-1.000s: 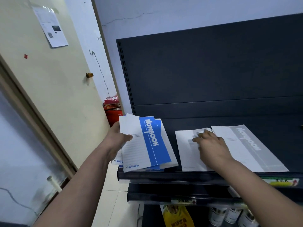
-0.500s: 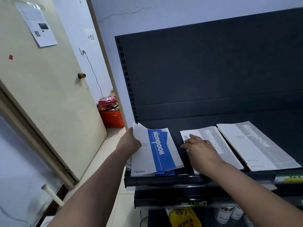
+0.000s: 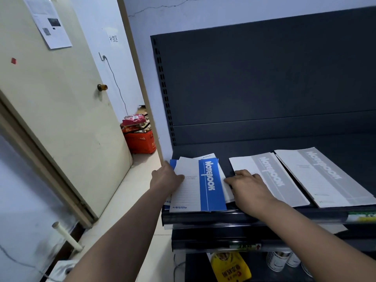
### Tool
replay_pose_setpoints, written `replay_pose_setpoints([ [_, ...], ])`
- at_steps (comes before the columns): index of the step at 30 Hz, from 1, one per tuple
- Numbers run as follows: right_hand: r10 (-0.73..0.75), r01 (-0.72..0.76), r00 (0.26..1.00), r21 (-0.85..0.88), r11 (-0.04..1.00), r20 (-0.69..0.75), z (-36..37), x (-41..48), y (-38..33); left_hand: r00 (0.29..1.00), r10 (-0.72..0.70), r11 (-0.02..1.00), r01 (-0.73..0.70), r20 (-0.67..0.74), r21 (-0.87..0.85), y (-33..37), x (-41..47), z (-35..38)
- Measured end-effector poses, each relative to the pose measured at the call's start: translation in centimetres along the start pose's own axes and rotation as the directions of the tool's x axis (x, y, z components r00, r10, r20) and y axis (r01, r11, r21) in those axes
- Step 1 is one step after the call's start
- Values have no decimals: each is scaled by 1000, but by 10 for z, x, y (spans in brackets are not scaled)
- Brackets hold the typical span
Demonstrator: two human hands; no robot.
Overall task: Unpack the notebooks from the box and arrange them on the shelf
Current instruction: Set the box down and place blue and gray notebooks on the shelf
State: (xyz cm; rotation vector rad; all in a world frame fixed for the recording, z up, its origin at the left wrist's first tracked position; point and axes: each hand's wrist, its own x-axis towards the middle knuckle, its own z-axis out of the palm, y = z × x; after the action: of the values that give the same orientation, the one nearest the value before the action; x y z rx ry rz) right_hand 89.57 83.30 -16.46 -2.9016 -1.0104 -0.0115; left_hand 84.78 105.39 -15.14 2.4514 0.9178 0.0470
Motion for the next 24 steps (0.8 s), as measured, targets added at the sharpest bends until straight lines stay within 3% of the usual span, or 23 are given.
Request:
replay_pose_setpoints([
  [4, 15, -17, 999, -26, 1000, -51, -4, -5, -1, 988, 140, 983, -130, -72, 127, 0, -5, -10],
  [10, 124, -130, 990, -89, 988, -66, -10, -38, 17, 911, 411, 865, -375, -42, 334, 37, -27, -7],
  [17, 318, -325, 944, -87, 942, -88, -18, -126, 69, 797, 593, 764, -602, 114, 233, 113, -78, 46],
  [24, 585, -590, 807, -63, 805, -82, -10, -266, 161, 608, 752, 597, -792, 254, 128, 218, -189, 128],
])
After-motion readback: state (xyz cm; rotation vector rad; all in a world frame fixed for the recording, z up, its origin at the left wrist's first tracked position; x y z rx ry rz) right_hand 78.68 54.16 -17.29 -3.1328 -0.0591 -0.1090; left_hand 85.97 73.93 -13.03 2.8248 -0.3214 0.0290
